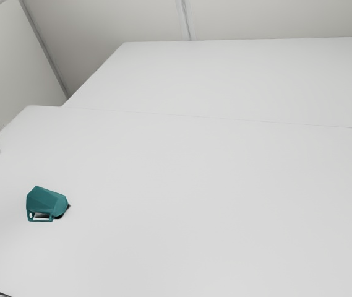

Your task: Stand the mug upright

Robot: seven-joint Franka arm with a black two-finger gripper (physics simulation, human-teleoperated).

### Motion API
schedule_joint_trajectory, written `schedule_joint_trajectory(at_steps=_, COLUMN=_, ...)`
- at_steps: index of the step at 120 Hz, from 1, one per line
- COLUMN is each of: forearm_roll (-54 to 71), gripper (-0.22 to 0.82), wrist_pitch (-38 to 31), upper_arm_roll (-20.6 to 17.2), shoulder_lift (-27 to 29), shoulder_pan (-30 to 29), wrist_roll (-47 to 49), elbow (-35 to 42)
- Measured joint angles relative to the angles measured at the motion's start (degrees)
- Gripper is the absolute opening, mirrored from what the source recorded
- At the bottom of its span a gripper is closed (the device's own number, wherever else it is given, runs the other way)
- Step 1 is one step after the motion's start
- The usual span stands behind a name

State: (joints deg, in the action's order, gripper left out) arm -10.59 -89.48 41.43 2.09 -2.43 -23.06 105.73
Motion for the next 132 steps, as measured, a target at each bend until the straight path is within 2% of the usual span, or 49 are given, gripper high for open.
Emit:
schedule_joint_trajectory(at_steps=15, forearm_roll=-3.6, gripper=0.6, wrist_pitch=0.2, upper_arm_roll=4.1, shoulder_lift=-0.2, shoulder_pan=-0.2, wrist_roll=-6.3, elbow=2.3)
schedule_joint_trajectory(at_steps=28, forearm_roll=-7.2, gripper=0.6, wrist_pitch=0.4, upper_arm_roll=5.5, shoulder_lift=-1.5, shoulder_pan=-0.4, wrist_roll=-11.7, elbow=4.2)
schedule_joint_trajectory(at_steps=60, forearm_roll=-20.0, gripper=0.6, wrist_pitch=3.8, upper_arm_roll=5.7, shoulder_lift=-15.2, shoulder_pan=-3.9, wrist_roll=-24.1, elbow=3.6)
schedule_joint_trajectory(at_steps=75, forearm_roll=-25.4, gripper=0.6, wrist_pitch=6.9, upper_arm_roll=4.8, shoulder_lift=-20.1, shoulder_pan=-7.6, wrist_roll=-29.5, elbow=1.9)
schedule_joint_trajectory(at_steps=101, forearm_roll=-31.5, gripper=0.6, wrist_pitch=10.3, upper_arm_roll=-2.3, shoulder_lift=-27.5, shoulder_pan=-12.4, wrist_roll=-37.8, elbow=-3.0)
schedule_joint_trajectory(at_steps=132, forearm_roll=-34.7, gripper=0.6, wrist_pitch=11.2, upper_arm_roll=-4.9, shoulder_lift=-31.0, shoulder_pan=-13.1, wrist_roll=-44.7, elbow=-5.5)
